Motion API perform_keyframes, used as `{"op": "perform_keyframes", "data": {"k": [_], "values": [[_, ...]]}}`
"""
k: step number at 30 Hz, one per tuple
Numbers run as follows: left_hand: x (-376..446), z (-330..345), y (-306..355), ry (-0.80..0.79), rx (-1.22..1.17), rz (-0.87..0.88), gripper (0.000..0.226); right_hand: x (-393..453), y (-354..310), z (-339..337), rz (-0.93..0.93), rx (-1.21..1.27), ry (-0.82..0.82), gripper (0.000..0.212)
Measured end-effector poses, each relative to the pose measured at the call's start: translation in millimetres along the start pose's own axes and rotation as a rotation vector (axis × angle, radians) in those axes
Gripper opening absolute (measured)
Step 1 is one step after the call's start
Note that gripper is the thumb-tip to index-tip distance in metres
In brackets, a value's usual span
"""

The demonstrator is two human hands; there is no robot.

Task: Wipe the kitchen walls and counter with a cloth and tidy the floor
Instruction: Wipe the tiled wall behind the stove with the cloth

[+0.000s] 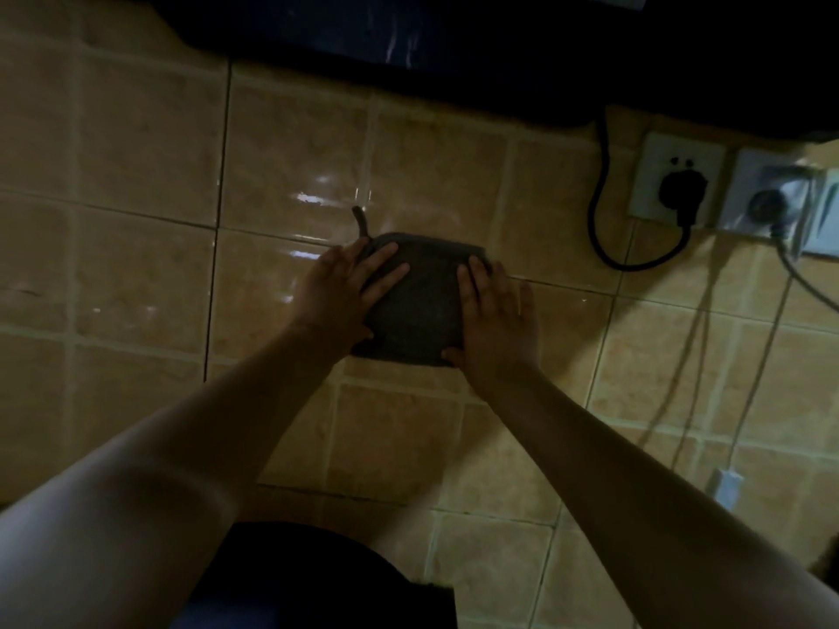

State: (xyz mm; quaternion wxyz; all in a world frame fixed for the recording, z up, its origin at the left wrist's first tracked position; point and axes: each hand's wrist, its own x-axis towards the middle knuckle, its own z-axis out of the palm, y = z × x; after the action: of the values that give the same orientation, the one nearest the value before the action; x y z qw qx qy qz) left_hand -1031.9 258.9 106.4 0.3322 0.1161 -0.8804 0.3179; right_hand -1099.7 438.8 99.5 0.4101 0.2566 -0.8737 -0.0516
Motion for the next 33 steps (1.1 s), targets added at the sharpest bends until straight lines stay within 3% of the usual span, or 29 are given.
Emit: {"op": "perform_keyframes", "data": {"k": [19, 33], "values": [[48.2, -54.0, -7.2, -0.02, 0.145, -0.146, 0.091, 55.1, 29.1, -42.2, -0.012, -0.031, 0.056, 0.105], [44.0, -58.4, 29.9, 0.033, -0.057, -0.046, 0.092, 31.4, 74.9, -27.5, -0.006, -0.117, 0.042, 0.106]]}}
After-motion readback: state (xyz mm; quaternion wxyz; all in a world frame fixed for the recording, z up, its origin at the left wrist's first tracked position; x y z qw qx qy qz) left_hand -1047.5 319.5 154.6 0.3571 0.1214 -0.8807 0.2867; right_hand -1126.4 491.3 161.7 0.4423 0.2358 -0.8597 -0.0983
